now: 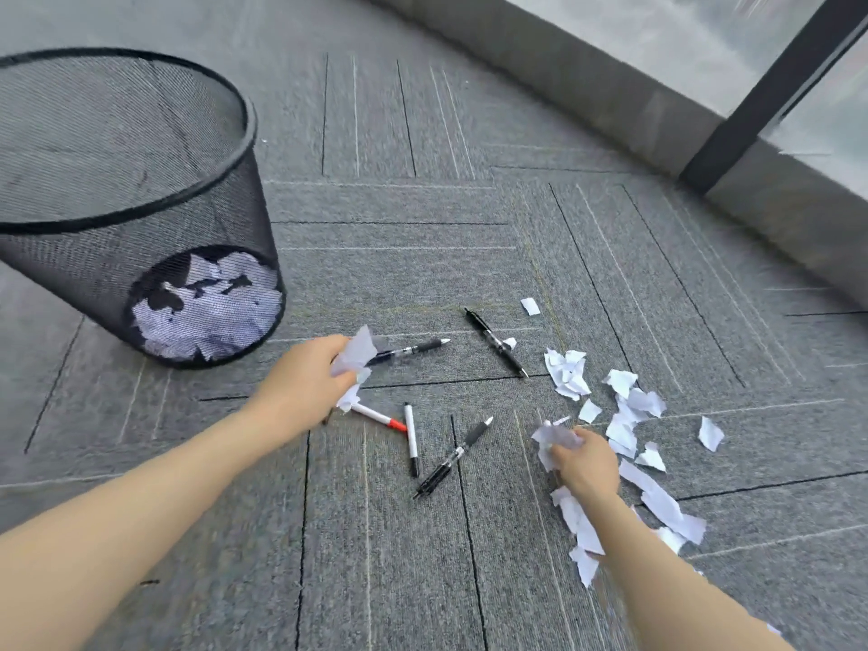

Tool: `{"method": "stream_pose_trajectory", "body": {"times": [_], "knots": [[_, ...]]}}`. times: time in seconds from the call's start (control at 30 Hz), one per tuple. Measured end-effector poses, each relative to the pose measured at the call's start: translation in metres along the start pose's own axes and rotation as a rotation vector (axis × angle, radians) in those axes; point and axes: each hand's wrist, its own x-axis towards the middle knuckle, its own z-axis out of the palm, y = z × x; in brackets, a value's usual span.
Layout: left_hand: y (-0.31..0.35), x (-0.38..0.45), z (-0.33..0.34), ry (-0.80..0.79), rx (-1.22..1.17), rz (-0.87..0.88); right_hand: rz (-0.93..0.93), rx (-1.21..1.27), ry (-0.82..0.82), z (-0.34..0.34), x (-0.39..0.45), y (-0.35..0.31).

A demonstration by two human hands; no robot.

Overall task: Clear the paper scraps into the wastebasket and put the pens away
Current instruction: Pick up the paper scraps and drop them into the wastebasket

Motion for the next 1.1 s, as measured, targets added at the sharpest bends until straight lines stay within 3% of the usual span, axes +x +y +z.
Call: {"method": "stream_pose_trajectory", "body": {"times": [0.1,0.17,0.33,0.47,0.63,0.83,0.97,1.1], "knots": [[0.007,-0.005,-0.036,0.081,-0.076,0.035,0.151,0.313,-0.105,-0.01,-0.01,-0.035],[0.015,-0.002,-0.065,0.145,-0.192,0.068,0.143,0.542,-0.256,-0.017,-0.024,-0.085],[0.027,0.018,-0.162,0.488,-0.517,0.101,-0.201,0.749,-0.557,-0.033,-0.094,-0.247],[-0.002,0.036,-0.228,0.627,-0.511,0.045,-0.39,0.73,-0.694,-0.027,-0.142,-0.347],[-0.062,0.05,-0.248,0.474,-0.372,-0.088,-0.497,0.613,-0.601,0.014,-0.172,-0.414],[-0.079,0.048,-0.242,0.259,-0.064,-0.223,-0.711,0.261,-0.439,0.076,-0.197,-0.424],[-0.075,0.052,-0.243,0.302,-0.008,-0.202,-0.797,0.159,-0.418,0.089,-0.206,-0.417],[-0.075,0.053,-0.245,0.318,0.0,-0.248,-0.908,0.046,-0.285,0.085,-0.197,-0.414]]}}
